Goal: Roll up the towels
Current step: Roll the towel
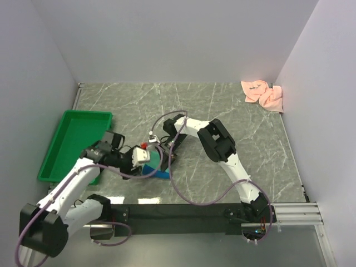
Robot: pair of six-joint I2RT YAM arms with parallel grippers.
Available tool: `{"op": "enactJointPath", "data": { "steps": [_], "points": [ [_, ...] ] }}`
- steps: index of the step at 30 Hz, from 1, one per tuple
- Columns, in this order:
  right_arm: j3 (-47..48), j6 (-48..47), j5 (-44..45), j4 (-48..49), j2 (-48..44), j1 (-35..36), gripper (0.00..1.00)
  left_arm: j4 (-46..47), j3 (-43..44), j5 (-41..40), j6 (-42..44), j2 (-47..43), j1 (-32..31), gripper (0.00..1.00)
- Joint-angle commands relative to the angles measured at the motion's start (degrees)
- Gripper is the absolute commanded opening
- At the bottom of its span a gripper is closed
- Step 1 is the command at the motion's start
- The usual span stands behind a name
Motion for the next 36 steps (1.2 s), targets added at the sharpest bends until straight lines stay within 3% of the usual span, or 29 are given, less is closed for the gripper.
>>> {"op": "enactJointPath", "data": {
  "steps": [1,9,14,17,19,20,21,27,30,36],
  "points": [
    [0.6,-3.7,11.0,-1.4,4.9,-0.2,0.00,8.2,-3.1,-8.0,1.8,-3.1,-6.5,0.64],
    [1.5,-2.3,12.5,-0.3,6.4,-0.3,0.00,16.8,-5.6,-13.6,2.6,0.4,-18.7,0.63],
    [1.8,-1.2,12.5,0.6,6.3,-0.7,0.00,20.5,-6.4,-14.8,2.6,5.8,-22.7,0.62],
    [2.4,-0.9,12.1,0.6,6.0,-0.8,0.00,23.8,-7.2,-17.6,1.0,10.6,-24.2,0.59],
    [2.4,-1.1,11.6,0.4,5.3,-0.9,0.00,23.0,-6.8,-20.2,0.4,13.5,-24.3,0.50],
    [2.1,-1.2,11.4,0.4,4.9,-1.0,0.03,22.3,-6.6,-20.7,0.0,15.9,-24.3,0.44],
    [1.7,-0.9,11.4,0.6,3.8,-1.2,0.06,21.4,-6.3,-21.4,-0.3,16.7,-24.3,0.33],
    [-1.0,1.2,11.8,2.6,-2.1,-4.5,0.39,12.5,-4.0,-16.7,0.4,16.1,-24.3,0.06],
    [-0.5,1.9,12.5,2.9,-6.5,-7.4,0.57,7.9,-2.2,-14.8,0.4,18.2,-24.3,0.03],
    [-6.3,5.9,19.8,9.9,-20.2,-12.6,0.64,2.3,2.0,-11.5,-1.0,23.8,-24.2,0.01]
  ]
}}
